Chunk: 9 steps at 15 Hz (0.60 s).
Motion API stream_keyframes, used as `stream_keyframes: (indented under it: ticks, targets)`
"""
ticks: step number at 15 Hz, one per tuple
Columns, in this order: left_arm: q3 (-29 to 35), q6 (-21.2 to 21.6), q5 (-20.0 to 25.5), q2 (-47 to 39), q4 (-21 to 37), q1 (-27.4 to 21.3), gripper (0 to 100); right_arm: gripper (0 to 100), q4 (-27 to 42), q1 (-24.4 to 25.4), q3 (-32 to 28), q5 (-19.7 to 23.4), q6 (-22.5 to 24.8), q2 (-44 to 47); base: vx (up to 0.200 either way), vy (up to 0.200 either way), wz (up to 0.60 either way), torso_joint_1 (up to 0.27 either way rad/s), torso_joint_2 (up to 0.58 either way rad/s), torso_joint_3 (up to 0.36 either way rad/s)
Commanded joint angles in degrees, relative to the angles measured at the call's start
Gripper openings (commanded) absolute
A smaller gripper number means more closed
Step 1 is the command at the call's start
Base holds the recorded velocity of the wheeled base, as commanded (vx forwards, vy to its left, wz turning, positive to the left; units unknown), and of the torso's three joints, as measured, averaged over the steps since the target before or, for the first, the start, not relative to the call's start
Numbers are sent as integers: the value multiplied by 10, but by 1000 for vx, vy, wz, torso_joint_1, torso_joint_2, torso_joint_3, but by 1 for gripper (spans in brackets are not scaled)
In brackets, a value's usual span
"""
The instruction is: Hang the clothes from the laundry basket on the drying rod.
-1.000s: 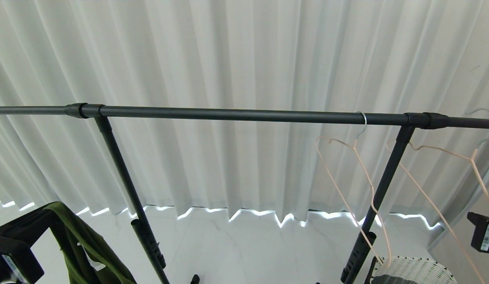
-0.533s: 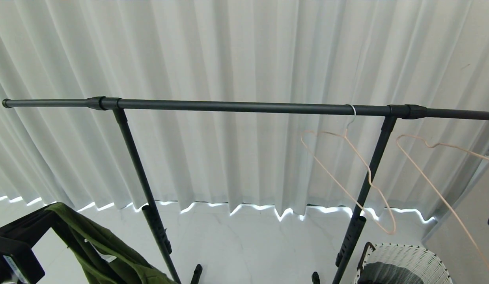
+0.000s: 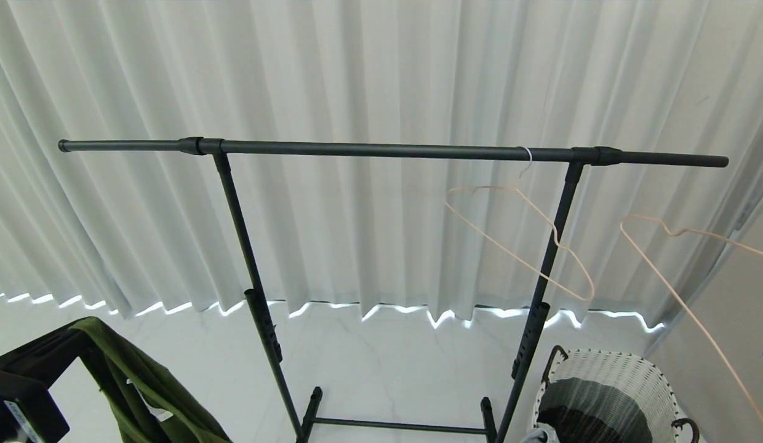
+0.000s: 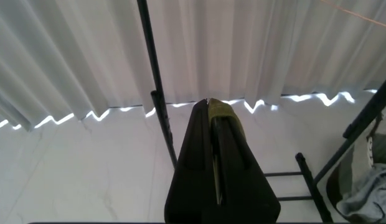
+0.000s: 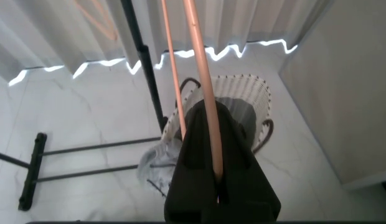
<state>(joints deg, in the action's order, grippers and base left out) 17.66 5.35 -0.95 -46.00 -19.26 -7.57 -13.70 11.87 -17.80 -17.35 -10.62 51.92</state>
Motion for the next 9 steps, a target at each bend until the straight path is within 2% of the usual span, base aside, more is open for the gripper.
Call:
stream_keyframes:
  ticks: [1, 4, 9]
  targets:
    - [0, -1, 0, -1, -1, 0, 0, 0, 0, 1, 0, 0, 0, 2, 0, 0, 0, 0, 0, 0]
    - [2, 0, -1, -1, 0, 0, 0, 0, 0, 1, 1, 2, 0, 2, 0, 0, 0, 0, 0, 0]
    - [4, 0, -2, -1, 0, 0, 0, 0, 0, 1, 1, 2, 0, 2, 0, 200, 0, 3, 4, 1]
